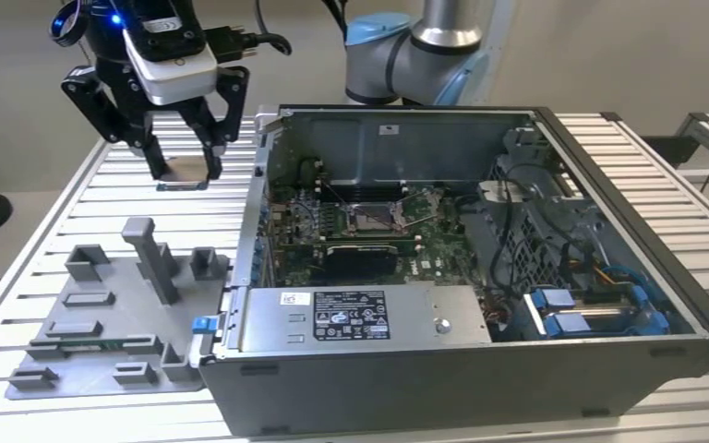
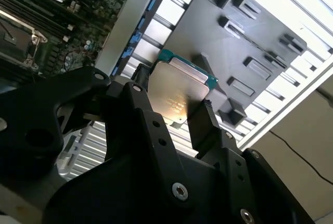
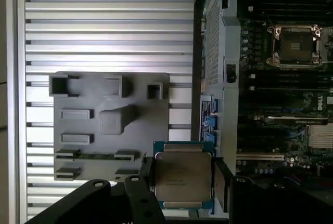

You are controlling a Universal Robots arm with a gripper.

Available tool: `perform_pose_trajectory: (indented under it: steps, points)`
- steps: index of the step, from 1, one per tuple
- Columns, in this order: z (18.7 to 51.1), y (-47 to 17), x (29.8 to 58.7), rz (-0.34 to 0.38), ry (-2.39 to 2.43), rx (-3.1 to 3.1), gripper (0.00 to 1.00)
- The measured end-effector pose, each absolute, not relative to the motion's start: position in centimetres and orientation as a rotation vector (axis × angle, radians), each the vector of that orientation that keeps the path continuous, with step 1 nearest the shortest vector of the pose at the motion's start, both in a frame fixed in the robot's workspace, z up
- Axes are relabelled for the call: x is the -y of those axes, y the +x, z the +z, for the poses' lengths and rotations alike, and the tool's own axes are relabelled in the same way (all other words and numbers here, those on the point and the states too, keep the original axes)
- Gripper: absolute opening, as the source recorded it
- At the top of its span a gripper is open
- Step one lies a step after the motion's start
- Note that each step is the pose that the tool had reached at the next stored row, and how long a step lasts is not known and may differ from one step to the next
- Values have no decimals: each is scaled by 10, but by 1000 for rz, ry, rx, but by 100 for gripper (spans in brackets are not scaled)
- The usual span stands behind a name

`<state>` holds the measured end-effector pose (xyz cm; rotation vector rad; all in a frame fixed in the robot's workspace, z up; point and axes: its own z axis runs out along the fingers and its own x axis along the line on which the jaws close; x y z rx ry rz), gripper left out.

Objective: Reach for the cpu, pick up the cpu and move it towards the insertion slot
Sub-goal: 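Pick up the cpu and move it towards the insertion slot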

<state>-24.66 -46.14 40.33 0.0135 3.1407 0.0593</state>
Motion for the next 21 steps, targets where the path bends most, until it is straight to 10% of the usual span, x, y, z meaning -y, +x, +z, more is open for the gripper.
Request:
perform_pose_trajectory:
  steps: [21]
  points:
    - [403,-235,461,59,13,-3141,0]
